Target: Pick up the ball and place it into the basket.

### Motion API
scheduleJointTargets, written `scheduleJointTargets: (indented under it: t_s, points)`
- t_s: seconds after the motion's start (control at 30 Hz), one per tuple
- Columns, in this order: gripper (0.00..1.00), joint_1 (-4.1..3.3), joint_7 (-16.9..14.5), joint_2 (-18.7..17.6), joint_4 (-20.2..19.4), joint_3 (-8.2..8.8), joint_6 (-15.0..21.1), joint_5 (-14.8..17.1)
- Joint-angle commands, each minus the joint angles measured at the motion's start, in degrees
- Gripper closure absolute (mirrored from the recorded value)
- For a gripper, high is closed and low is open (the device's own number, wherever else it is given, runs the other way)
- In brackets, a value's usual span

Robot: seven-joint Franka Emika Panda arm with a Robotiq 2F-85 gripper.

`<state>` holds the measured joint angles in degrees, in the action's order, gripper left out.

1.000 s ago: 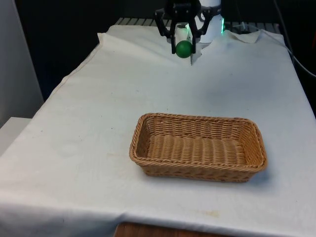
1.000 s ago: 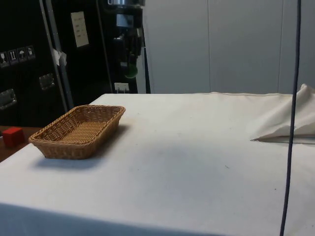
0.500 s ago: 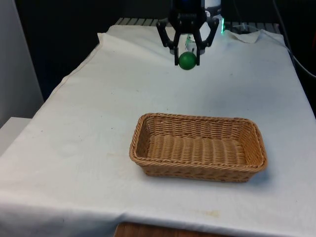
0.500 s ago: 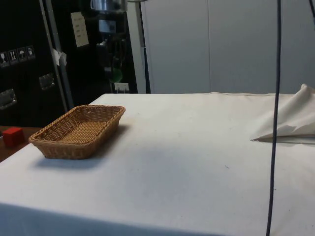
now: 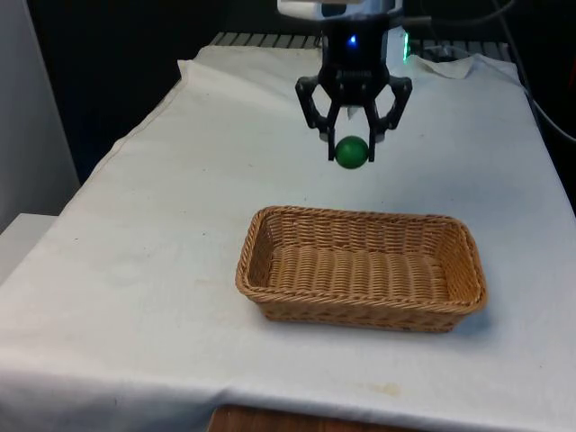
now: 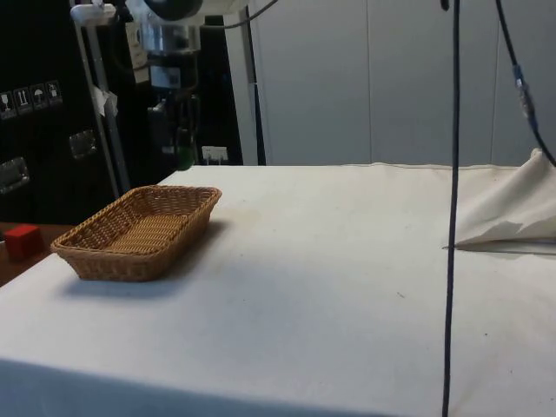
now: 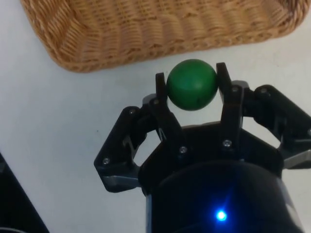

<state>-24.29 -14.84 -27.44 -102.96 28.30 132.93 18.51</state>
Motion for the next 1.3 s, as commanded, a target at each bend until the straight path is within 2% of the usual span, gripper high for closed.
scheduleJointTargets:
  t_s: [0.0,0.2,0.23,0.27,0.37,0.53,0.57,0.6,0.87,0.9,0.93,0.97,1.17,1.2,1.23,1.27]
  points:
    - [0.98,0.40,-0.6,-1.0,1.0,-0.52,0.3,1.0]
    - [0.98,0.52,-1.1,-4.8,4.6,-0.69,0.8,2.5]
    - [0.98,0.00,-0.6,-4.4,4.2,-0.11,0.6,1.8]
    - [0.98,0.52,-1.3,-5.3,5.2,-0.69,1.0,2.7]
    - [0.98,0.52,-1.7,-7.0,6.5,-0.69,1.4,3.5]
    - [0.98,0.92,-3.0,-10.6,9.0,-0.80,2.2,5.2]
    - [0.98,0.29,-2.5,-10.3,8.7,-0.11,2.0,4.7]
    - [0.98,0.92,-3.3,-11.1,9.3,-0.74,2.3,5.5]
    - [0.98,1.43,-5.1,-16.4,12.8,-0.74,2.9,8.5]
    - [0.98,0.86,-4.5,-15.8,12.4,-0.11,2.5,7.8]
    - [0.98,1.43,-5.3,-17.0,13.1,-0.74,2.9,8.9]
    - [0.98,1.49,-5.5,-17.4,13.3,-0.74,3.0,9.2]
    - [0.98,1.32,-5.8,-18.9,14.0,-0.46,3.3,9.9]
    - [0.98,1.03,-5.5,-18.6,13.8,-0.11,3.2,9.5]
    - [0.98,1.32,-5.8,-19.0,14.0,-0.46,3.3,9.9]
    - [0.98,1.26,-5.8,-19.0,14.1,-0.40,3.3,9.8]
